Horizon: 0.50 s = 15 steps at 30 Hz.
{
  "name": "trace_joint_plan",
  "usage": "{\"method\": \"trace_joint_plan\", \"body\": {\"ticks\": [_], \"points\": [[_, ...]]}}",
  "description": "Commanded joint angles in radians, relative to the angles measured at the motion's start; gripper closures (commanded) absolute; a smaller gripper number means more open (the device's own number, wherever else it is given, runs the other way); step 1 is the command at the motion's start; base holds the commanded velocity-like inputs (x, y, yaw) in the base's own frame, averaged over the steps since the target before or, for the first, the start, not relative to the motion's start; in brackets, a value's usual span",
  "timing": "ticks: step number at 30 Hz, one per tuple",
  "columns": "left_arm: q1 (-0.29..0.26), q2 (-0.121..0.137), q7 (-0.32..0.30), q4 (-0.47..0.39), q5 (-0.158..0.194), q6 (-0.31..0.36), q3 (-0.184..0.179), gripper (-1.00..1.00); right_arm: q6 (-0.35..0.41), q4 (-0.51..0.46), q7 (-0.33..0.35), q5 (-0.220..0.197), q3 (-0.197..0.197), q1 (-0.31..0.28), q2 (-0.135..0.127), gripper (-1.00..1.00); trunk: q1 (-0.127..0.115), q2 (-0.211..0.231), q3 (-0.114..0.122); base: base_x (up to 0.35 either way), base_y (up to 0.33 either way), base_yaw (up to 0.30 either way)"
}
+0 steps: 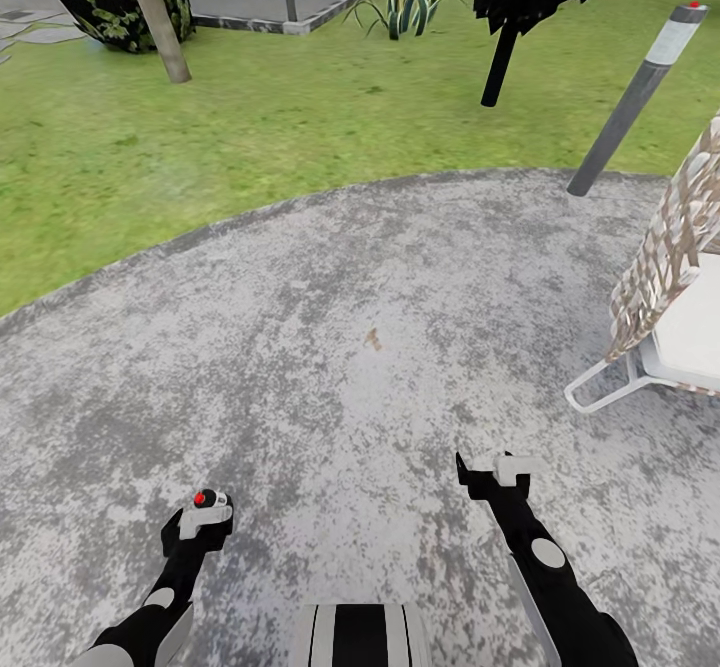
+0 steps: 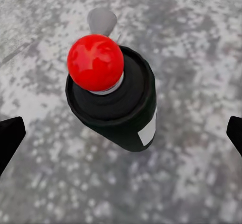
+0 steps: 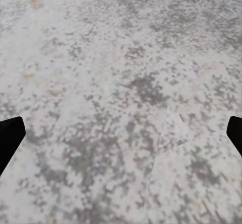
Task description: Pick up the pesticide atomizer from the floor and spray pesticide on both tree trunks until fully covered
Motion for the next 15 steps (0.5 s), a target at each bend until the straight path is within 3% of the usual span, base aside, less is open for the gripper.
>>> {"method": "trace_joint_plan", "body": {"ticks": [1,15], "points": [[0.0,0.0,0.0,0.0,0.0,0.0,0.0,-1.0,0.0,0.0,0.0,0.0,0.0,0.0,0.0,-1.0,0.0,0.0,0.0,0.001,0.0,0.0],[0.0,0.0,0.0,0.0,0.0,0.0,0.0,-1.0,0.0,-0.002,0.0,0.0,0.0,0.0,0.0,-1.0,0.0,0.0,0.0,0.026,0.024,0.0]]}}
